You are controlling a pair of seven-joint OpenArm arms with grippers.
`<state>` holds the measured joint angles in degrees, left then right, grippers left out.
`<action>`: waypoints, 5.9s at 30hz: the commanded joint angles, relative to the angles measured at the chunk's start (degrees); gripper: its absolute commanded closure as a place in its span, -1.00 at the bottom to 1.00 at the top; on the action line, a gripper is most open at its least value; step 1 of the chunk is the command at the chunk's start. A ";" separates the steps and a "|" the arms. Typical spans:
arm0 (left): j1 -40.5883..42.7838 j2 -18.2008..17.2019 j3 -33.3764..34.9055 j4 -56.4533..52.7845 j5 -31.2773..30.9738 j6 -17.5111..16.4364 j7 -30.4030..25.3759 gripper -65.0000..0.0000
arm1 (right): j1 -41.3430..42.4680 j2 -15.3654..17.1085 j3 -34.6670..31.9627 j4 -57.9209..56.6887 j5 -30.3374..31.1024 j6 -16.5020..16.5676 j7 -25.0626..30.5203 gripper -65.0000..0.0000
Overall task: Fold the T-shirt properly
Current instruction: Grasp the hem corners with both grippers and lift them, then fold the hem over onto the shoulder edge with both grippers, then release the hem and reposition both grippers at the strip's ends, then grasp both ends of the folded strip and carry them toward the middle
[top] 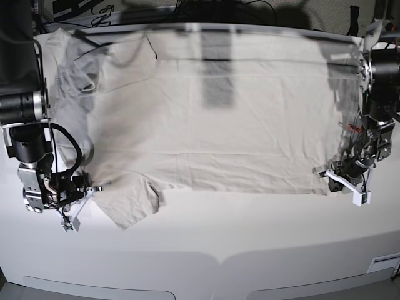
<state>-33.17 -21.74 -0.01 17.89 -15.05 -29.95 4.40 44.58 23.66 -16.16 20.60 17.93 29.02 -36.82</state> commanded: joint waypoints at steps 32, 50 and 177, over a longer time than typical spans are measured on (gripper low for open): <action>0.00 -1.79 0.09 10.60 -9.27 0.39 9.38 1.00 | 5.05 4.57 0.02 9.22 12.24 7.06 -2.97 1.00; 25.77 -8.11 -0.87 55.47 -13.29 12.96 16.85 1.00 | -13.20 14.36 0.48 41.72 25.59 2.45 -9.90 1.00; 53.22 -10.47 -34.45 49.44 -39.85 -10.05 37.09 1.00 | -64.41 4.39 38.91 77.18 40.39 10.98 -8.68 0.13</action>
<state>20.40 -30.89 -34.04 66.70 -53.95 -39.57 42.41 -20.16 27.29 22.39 96.92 57.30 39.33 -46.26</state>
